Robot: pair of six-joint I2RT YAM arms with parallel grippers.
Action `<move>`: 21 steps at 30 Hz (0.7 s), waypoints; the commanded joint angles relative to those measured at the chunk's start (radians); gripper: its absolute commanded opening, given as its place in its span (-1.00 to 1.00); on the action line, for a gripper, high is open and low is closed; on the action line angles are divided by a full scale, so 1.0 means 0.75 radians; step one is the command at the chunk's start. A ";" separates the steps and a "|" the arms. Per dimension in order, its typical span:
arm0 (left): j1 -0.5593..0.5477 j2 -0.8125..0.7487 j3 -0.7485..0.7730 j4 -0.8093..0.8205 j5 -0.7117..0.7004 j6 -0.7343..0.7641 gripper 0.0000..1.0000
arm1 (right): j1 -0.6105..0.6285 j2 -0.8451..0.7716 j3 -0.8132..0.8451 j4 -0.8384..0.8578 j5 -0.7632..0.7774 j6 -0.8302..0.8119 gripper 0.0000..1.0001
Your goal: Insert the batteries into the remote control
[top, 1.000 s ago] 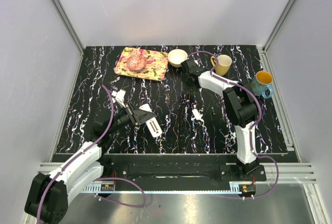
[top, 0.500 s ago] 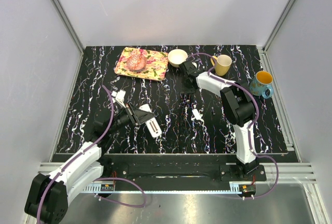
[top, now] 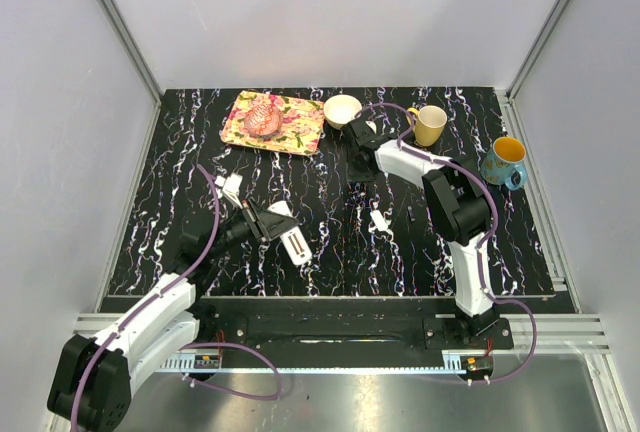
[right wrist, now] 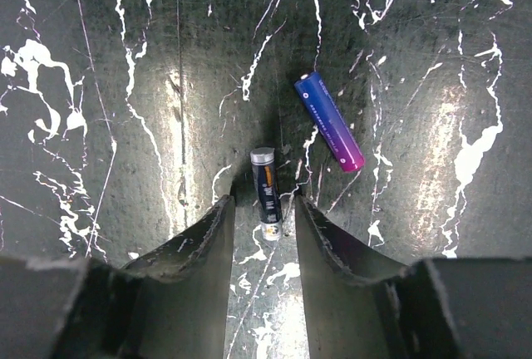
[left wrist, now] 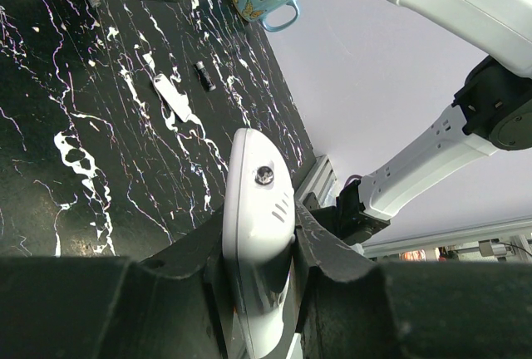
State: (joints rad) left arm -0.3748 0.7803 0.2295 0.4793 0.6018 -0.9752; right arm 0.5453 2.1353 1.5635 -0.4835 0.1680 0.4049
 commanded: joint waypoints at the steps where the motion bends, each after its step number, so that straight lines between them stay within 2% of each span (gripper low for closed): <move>1: 0.003 -0.022 0.048 0.069 -0.015 0.006 -1.00 | 0.032 0.002 -0.017 -0.028 -0.001 0.018 -0.20; 8: 0.003 -0.018 0.046 0.073 -0.015 0.004 -1.00 | 0.030 -0.006 -0.031 -0.030 0.001 0.016 -0.45; 12: 0.003 -0.014 0.046 0.079 -0.019 0.002 -1.00 | 0.030 -0.008 -0.037 -0.034 -0.005 0.020 -0.73; 14: 0.003 -0.010 0.046 0.081 -0.021 0.000 -1.00 | 0.032 -0.016 -0.045 -0.036 -0.009 0.025 -0.97; 19: 0.003 0.029 0.048 0.126 -0.078 -0.033 -1.00 | 0.030 -0.102 -0.094 -0.083 -0.015 0.051 -1.00; 21: 0.001 0.056 0.044 0.205 -0.145 -0.076 -1.00 | 0.032 -0.243 -0.147 -0.092 -0.064 0.069 -1.00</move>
State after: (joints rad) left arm -0.3748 0.7914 0.2295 0.4931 0.5808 -0.9825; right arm 0.5484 2.1059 1.5204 -0.4732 0.1749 0.4221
